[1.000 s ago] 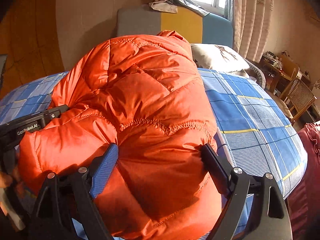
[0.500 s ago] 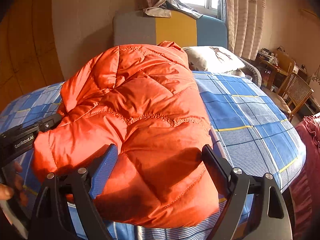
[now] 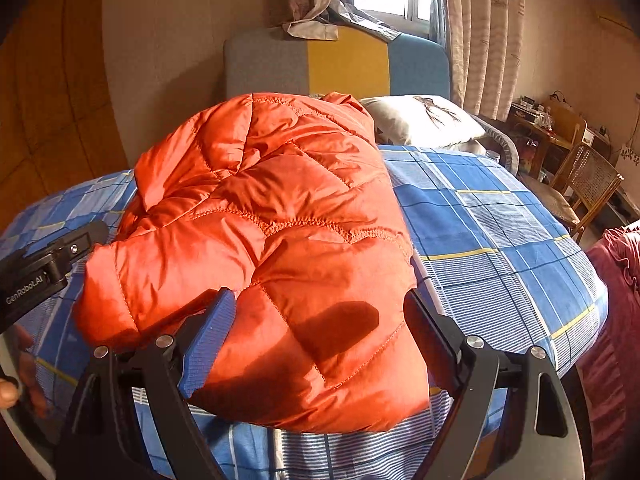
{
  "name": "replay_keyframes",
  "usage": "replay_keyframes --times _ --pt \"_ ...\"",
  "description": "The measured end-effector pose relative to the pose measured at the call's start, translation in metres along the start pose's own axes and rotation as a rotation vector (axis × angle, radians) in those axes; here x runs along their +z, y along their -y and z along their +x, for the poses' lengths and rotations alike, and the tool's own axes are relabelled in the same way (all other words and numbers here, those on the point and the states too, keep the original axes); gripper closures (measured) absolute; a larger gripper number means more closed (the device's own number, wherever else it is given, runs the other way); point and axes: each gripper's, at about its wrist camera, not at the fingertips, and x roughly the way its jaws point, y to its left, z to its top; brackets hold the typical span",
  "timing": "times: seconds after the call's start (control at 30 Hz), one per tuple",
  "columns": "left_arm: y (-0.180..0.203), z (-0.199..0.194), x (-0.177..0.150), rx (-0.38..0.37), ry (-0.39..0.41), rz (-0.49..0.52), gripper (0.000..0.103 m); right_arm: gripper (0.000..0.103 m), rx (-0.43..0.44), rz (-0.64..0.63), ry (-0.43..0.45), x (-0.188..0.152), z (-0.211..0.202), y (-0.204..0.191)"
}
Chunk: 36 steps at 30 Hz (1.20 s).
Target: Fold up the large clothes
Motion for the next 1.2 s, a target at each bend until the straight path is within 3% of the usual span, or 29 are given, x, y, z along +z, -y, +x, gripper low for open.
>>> replay_keyframes --times 0.1,0.33,0.53,0.67,1.2 --pt "0.001 -0.006 -0.001 -0.005 0.006 0.001 0.028 0.018 0.003 0.006 -0.001 -0.001 -0.001 -0.001" --pt "-0.002 -0.033 -0.011 0.006 0.042 -0.003 0.010 0.014 -0.022 0.043 0.002 -0.001 -0.016 0.003" --pt "-0.002 -0.054 -0.026 0.029 0.062 -0.010 0.002 0.009 -0.064 0.035 0.045 -0.006 -0.041 -0.002" --pt "0.002 -0.065 -0.032 0.032 0.074 0.000 0.002 0.004 -0.085 0.023 0.070 -0.009 -0.056 -0.004" --pt "0.018 -0.096 -0.063 0.059 0.066 0.027 0.002 0.003 -0.125 -0.004 0.063 -0.040 -0.085 -0.008"
